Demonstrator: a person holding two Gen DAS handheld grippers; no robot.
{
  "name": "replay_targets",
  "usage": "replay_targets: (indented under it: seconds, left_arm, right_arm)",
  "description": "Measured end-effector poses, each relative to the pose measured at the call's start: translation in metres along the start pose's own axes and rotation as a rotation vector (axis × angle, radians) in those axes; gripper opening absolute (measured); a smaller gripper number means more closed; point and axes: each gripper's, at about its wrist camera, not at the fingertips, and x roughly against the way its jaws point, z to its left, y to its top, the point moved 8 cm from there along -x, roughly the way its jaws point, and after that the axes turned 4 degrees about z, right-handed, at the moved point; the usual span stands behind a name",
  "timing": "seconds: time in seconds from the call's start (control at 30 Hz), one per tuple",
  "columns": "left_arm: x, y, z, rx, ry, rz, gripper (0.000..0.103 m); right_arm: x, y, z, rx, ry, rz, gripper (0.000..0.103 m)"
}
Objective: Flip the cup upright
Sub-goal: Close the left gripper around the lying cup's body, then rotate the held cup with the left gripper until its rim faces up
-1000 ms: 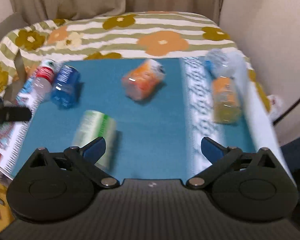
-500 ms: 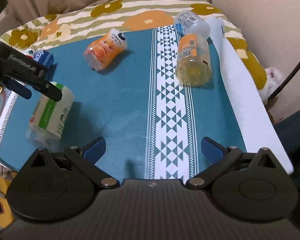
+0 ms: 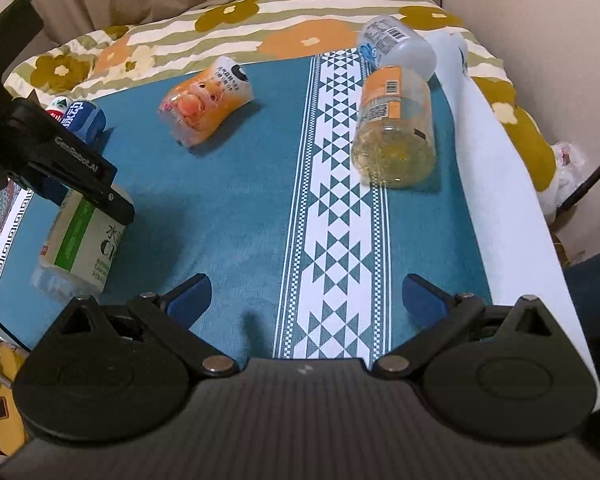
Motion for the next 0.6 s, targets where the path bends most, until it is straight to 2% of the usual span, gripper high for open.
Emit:
replay_targets:
  seconds: [0.43, 0.6]
  left_arm:
    - [0.018, -0.016, -0.005, -0.065, -0.015, -0.041, 0.063]
    - [0.049, -0.022, -0.007, -0.068, -0.043, -0.126, 0.062]
  right_arm:
    - [0.006, 0.004, 0.003, -0.023, -0.003, -0.029, 0.103]
    - [0.017, 0.006, 0.005, -0.043, -0.005, -0.052, 0.103]
